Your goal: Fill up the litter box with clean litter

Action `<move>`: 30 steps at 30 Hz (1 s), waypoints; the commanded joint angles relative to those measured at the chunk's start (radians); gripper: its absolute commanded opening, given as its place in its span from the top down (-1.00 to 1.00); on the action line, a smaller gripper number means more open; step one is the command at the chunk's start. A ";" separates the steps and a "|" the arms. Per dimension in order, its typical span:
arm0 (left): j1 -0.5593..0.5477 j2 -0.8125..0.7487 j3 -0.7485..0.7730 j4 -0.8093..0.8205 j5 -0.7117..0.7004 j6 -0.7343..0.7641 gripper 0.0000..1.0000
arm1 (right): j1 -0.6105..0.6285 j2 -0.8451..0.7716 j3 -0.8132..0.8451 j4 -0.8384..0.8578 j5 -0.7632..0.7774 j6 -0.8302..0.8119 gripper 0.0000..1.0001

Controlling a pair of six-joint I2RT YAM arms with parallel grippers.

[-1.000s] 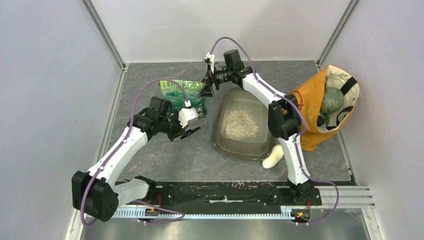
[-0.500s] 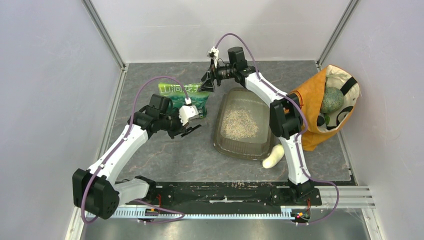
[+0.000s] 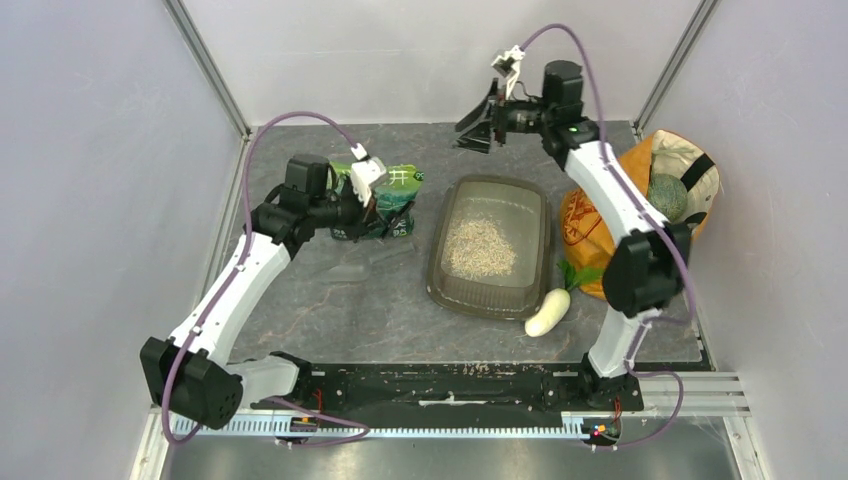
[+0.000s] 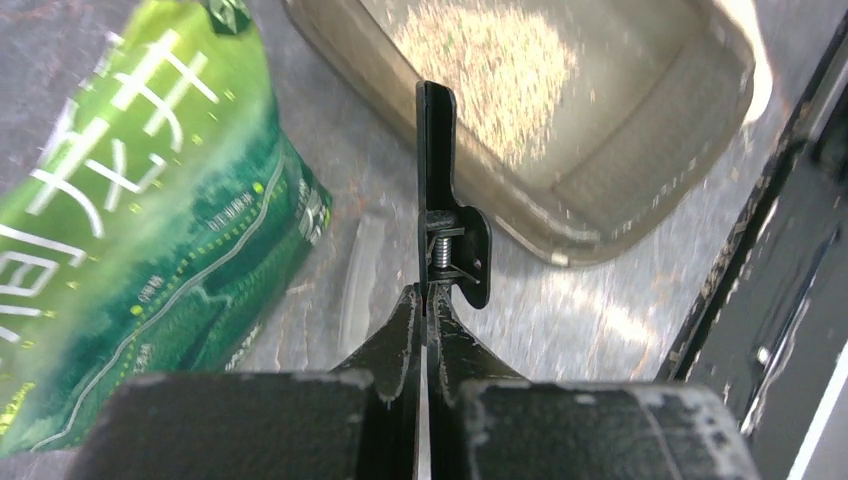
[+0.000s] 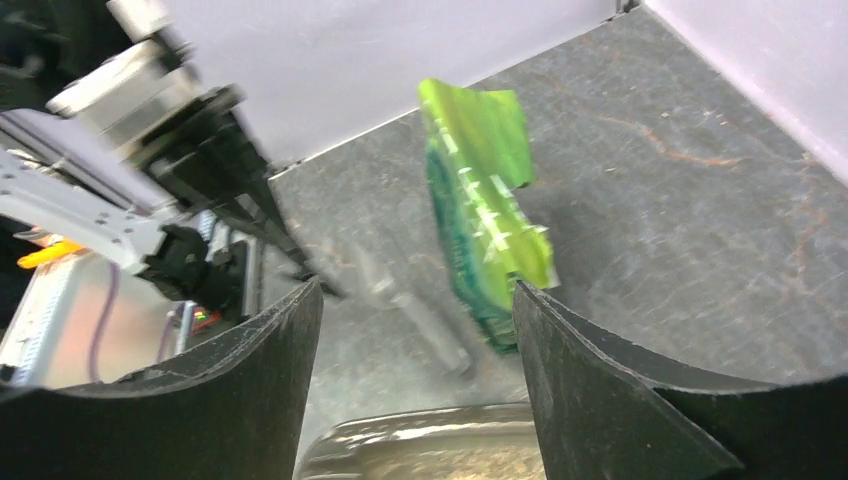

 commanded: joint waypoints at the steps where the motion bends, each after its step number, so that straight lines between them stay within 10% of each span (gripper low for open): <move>1: 0.020 0.018 0.054 0.271 0.026 -0.361 0.96 | 0.033 -0.183 -0.158 -0.075 0.028 0.087 -0.52; 10: 0.051 0.083 0.038 0.735 0.113 -1.028 0.96 | 0.100 -0.258 -0.336 0.247 0.146 0.371 -0.33; 22: 0.061 0.088 0.022 0.913 0.170 -1.167 0.96 | 0.180 -0.206 -0.327 0.483 0.151 0.549 -0.39; 30: 0.062 0.063 -0.014 0.919 0.186 -1.155 0.96 | 0.189 -0.177 -0.308 0.632 0.087 0.675 0.46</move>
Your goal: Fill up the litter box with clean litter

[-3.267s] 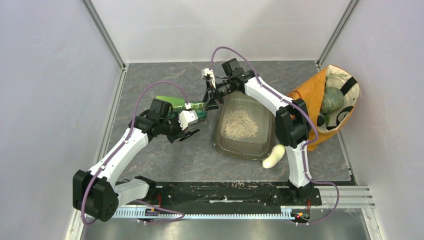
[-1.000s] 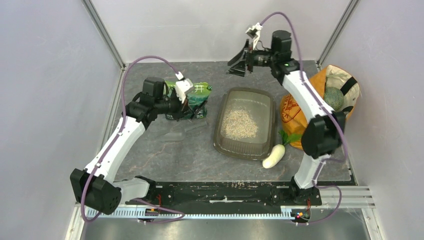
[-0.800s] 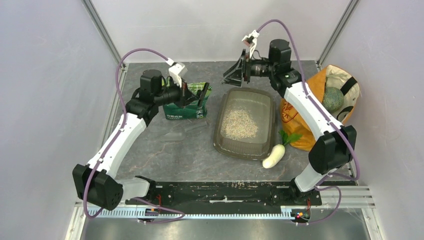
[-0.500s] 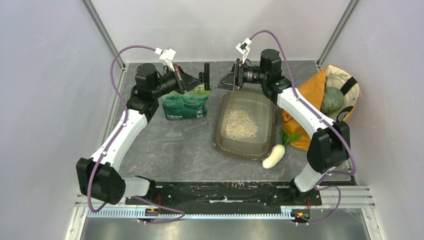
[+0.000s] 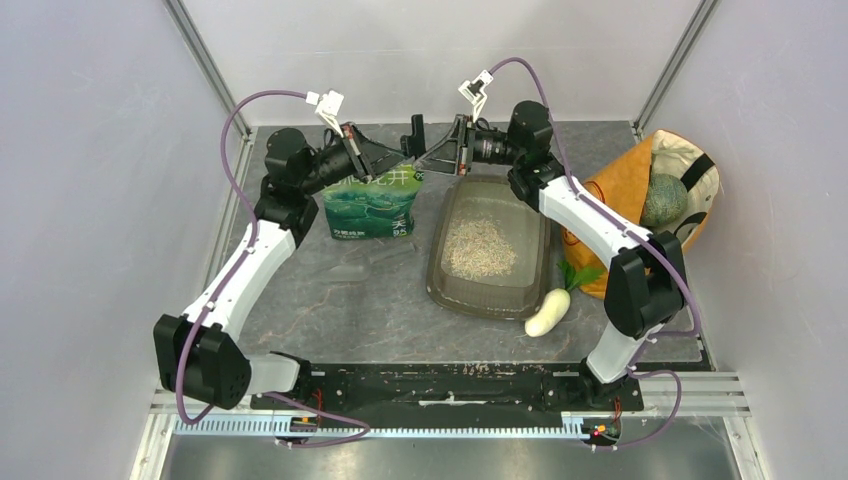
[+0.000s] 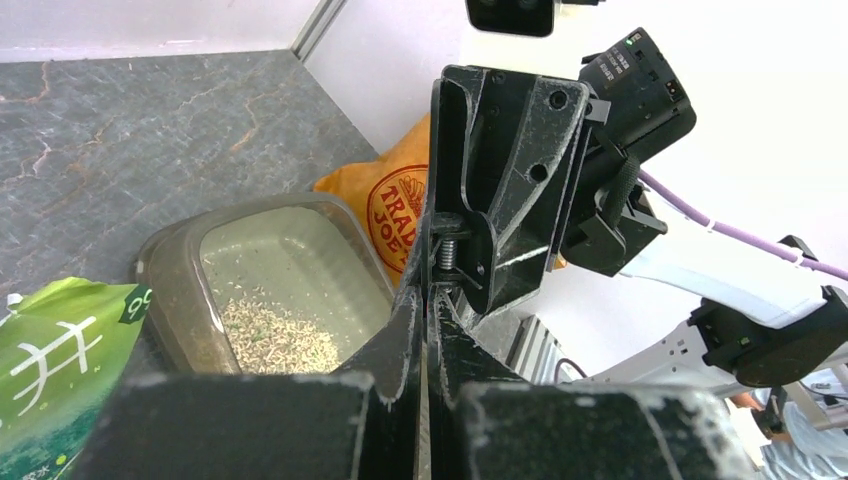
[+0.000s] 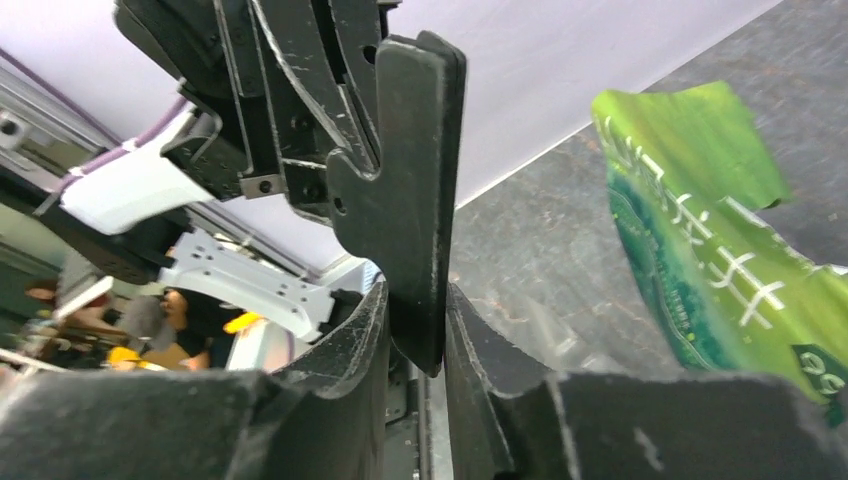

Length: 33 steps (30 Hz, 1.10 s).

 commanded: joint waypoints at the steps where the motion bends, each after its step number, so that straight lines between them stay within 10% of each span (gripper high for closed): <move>1: 0.003 -0.037 -0.018 0.049 0.040 -0.021 0.96 | 0.005 0.000 0.050 0.132 -0.062 0.087 0.58; 3: 0.004 -0.046 -0.025 0.039 0.042 -0.001 0.96 | 0.005 -0.003 0.050 0.129 -0.085 0.099 0.77; 12: 0.180 -0.148 0.060 -0.364 0.238 0.436 -0.61 | -0.014 -0.023 0.066 -0.127 -0.229 -0.037 1.00; 15: 0.179 -0.132 0.171 -0.593 0.299 0.644 -0.64 | -0.005 -0.019 0.082 -0.257 -0.287 -0.115 1.00; 23: 0.140 -0.136 0.143 -0.472 0.252 0.475 -0.70 | 0.032 0.004 0.240 -0.798 -0.275 -0.486 1.00; 26: 0.140 -0.262 0.111 -0.496 0.009 0.847 -0.73 | 0.033 0.023 0.267 -0.865 -0.308 -0.458 1.00; 30: 0.139 -0.383 0.014 -0.593 -0.003 1.484 -0.74 | 0.045 0.016 0.220 -0.883 -0.391 -0.404 1.00; 33: 0.138 -0.506 -0.184 -0.365 0.014 1.734 -0.75 | 0.072 -0.013 0.179 -0.918 -0.395 -0.413 1.00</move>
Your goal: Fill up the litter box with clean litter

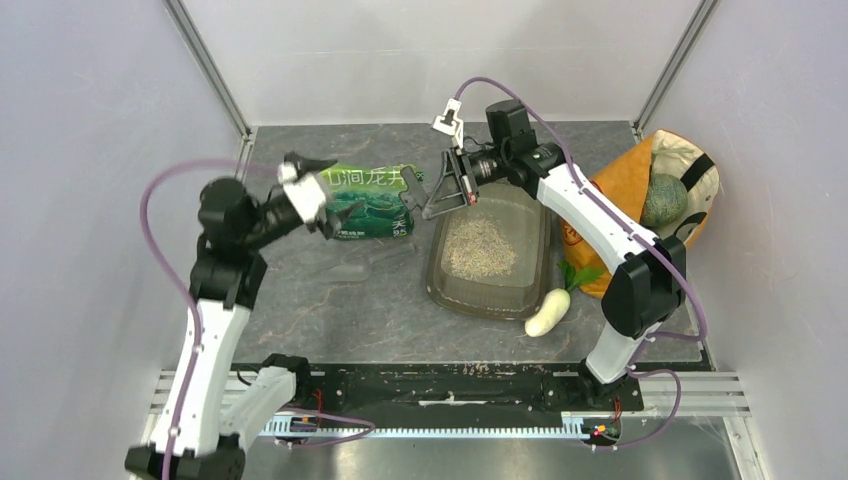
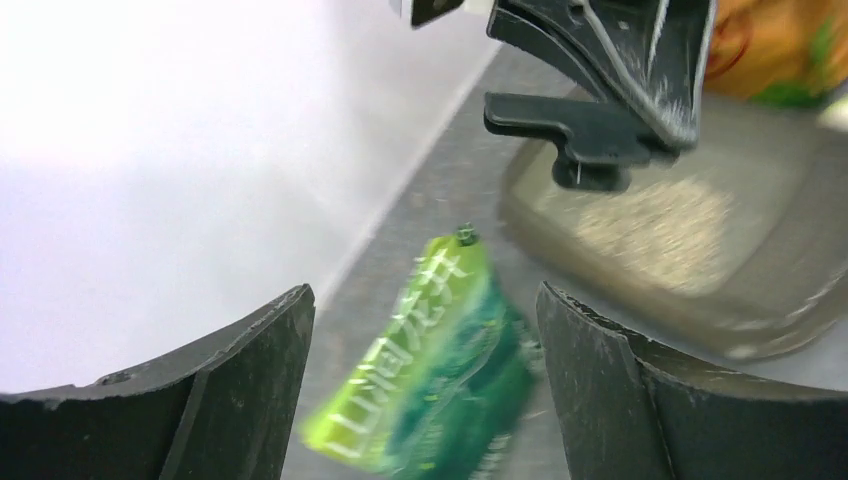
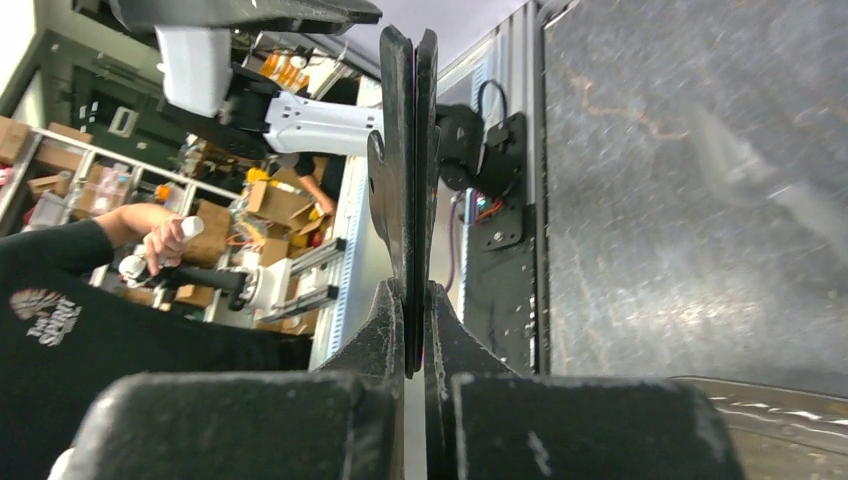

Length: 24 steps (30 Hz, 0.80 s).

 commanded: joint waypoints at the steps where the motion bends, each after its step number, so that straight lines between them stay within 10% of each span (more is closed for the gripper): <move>1: -0.004 -0.142 -0.211 0.171 0.004 0.650 -0.74 | 0.041 -0.035 -0.045 -0.090 -0.070 0.001 1.00; 11: -0.050 -0.217 -0.289 0.130 0.217 1.013 -0.69 | 0.167 -0.062 -0.055 -0.304 -0.029 -0.124 1.00; 24: -0.139 -0.219 -0.243 -0.324 0.311 1.496 -0.41 | 0.258 -0.014 -0.028 -0.317 -0.054 -0.110 1.00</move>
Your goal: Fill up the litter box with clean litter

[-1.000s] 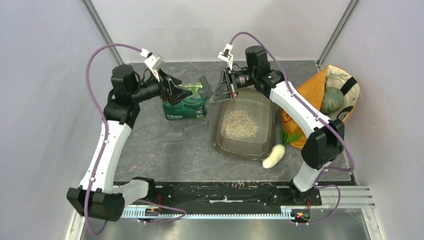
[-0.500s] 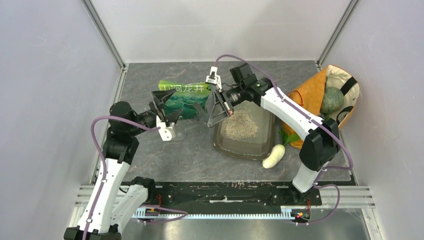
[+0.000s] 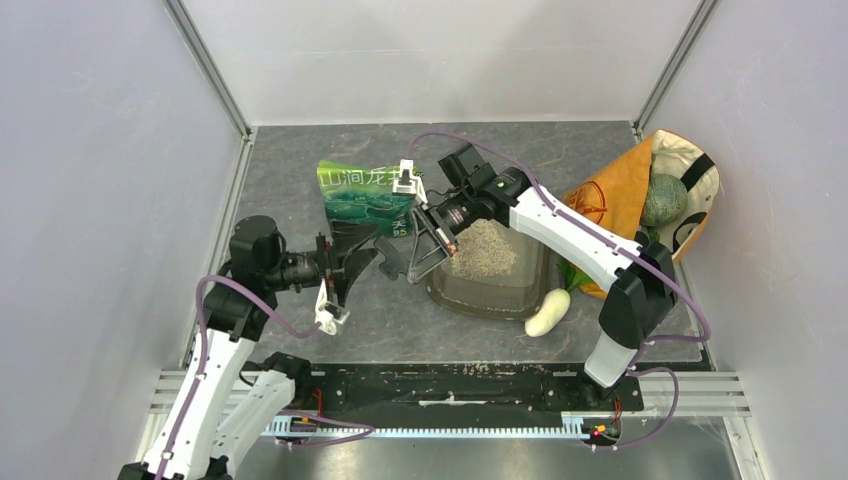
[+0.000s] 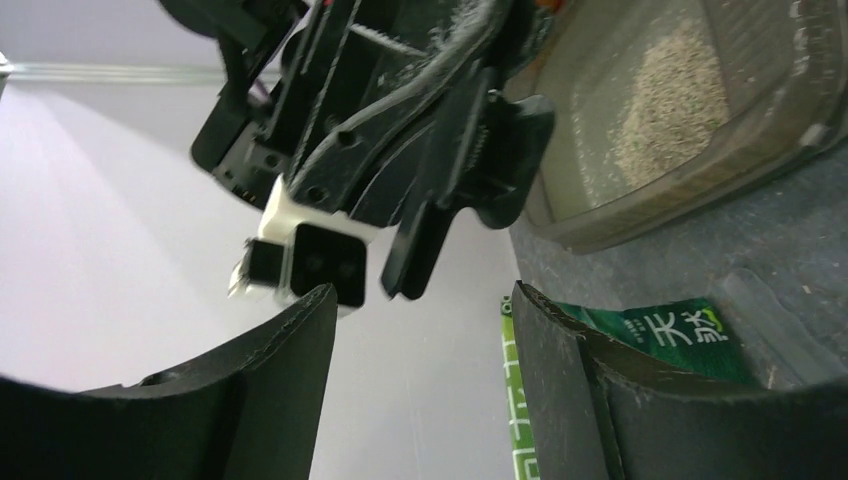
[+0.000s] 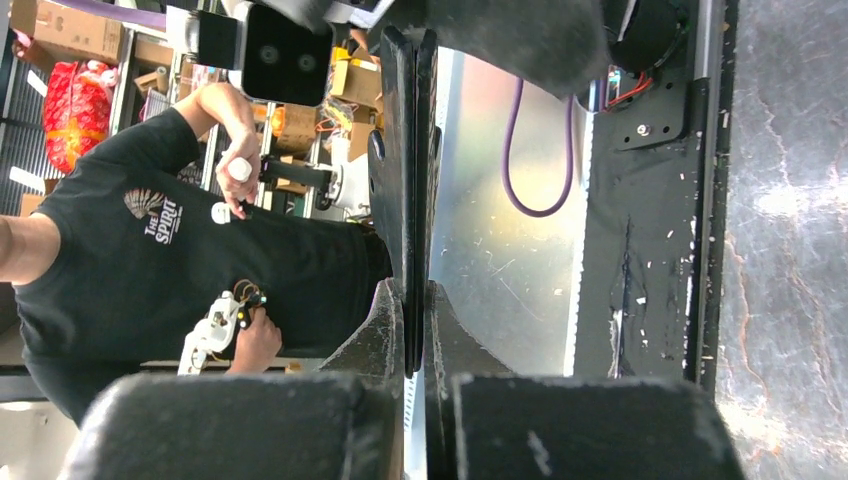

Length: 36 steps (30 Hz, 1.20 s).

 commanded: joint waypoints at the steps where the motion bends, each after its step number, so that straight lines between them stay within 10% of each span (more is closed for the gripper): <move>1: -0.035 0.020 0.043 -0.122 0.024 0.178 -0.41 | 0.028 0.012 0.036 -0.008 -0.036 -0.007 1.00; 13: -0.085 0.017 0.062 -0.193 0.039 0.237 0.29 | 0.052 0.051 0.029 0.105 -0.077 0.137 0.96; 17: -0.090 0.018 0.103 -0.309 0.017 0.235 0.90 | 0.029 0.039 0.049 0.139 -0.048 0.142 0.25; 28: -0.091 0.194 0.399 -0.365 -0.031 -0.801 0.96 | -0.196 -0.103 0.265 -0.038 0.380 -0.435 -0.61; 36: -0.091 0.309 0.478 -0.375 -0.044 -1.245 0.96 | -0.095 -0.232 0.234 -0.034 0.474 -0.656 -0.73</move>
